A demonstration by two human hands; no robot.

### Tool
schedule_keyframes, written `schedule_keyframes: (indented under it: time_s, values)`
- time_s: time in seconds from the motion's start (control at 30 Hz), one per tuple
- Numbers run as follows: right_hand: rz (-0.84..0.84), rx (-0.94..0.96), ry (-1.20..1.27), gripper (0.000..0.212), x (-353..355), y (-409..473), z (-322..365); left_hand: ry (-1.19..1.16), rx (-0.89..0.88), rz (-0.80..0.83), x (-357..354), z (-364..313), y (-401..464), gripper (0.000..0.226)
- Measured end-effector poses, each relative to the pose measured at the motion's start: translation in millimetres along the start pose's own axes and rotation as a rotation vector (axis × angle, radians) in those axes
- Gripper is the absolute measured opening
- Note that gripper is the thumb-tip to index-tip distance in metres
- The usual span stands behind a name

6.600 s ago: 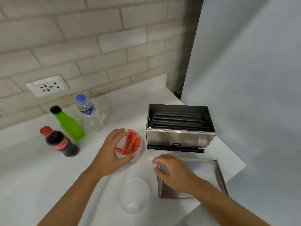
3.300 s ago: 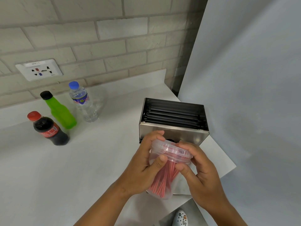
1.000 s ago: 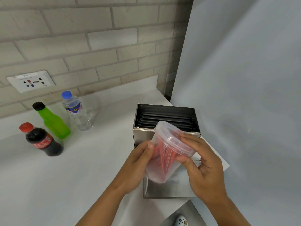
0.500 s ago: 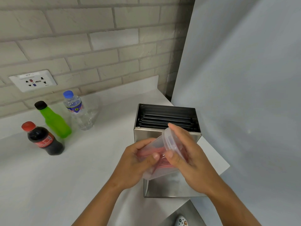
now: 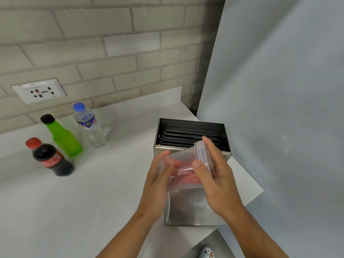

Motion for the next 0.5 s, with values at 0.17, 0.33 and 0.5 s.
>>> schedule_keyframes:
  time_s: [0.17,0.33,0.5]
  values:
    - [-0.008,0.063,-0.050,0.065,-1.2,-6.9,5.6,0.105,-0.013,-0.012,-0.5,-3.5,2.7,0.038]
    - [-0.003,0.311,-0.153,0.076,1.9,-11.6,14.7,0.120,0.147,0.110,-2.6,-7.2,11.3,0.046]
    - [-0.019,0.363,-0.139,0.078,7.9,-7.5,10.9,-0.045,0.323,0.192,-12.8,-6.8,15.6,0.067]
Point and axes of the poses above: each hand's wrist, its own y-axis towards the middle knuckle, its own x-axis out of the back of the hand, z = x × y, the point moved 9 cm from there along y, towards the middle knuckle, and after that the axes turned 14 degrees about -x, right-handed, at the moved point
